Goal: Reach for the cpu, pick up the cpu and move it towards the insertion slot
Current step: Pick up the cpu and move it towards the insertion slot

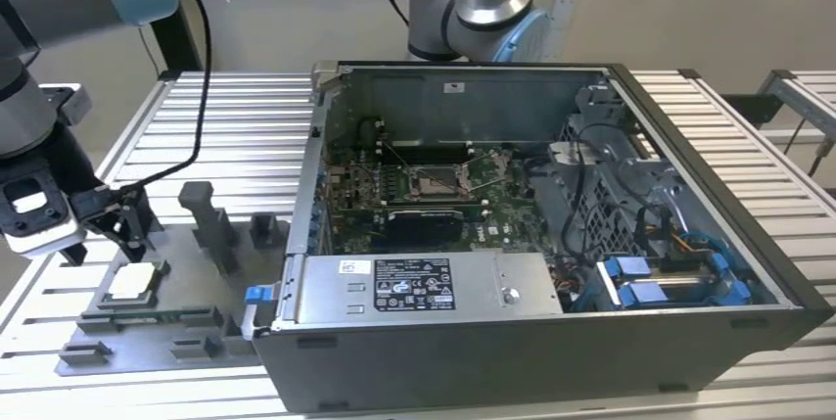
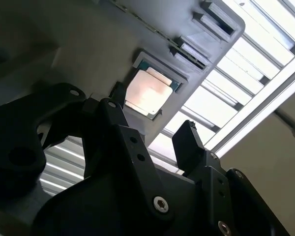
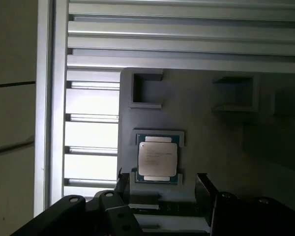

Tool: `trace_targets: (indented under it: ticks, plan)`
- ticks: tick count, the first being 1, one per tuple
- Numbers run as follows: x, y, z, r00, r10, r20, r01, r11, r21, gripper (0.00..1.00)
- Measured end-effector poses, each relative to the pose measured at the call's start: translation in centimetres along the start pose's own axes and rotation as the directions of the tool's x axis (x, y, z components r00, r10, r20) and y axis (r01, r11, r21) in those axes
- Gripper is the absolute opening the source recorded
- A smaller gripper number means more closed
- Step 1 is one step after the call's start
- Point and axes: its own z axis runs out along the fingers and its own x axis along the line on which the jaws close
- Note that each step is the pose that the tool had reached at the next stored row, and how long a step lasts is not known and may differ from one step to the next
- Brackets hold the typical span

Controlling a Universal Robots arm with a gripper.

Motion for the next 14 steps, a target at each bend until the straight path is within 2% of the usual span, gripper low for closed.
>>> trace_targets:
  ticks: [9,14]
  plan:
    - [-0.03,-0.08,1.20,1.0000,0.000,0.0000,0.000,1.0000,0.0000,1.00]
    - [-0.03,-0.08,1.27,1.0000,0.000,-0.0001,0.000,1.0000,0.0000,1.00]
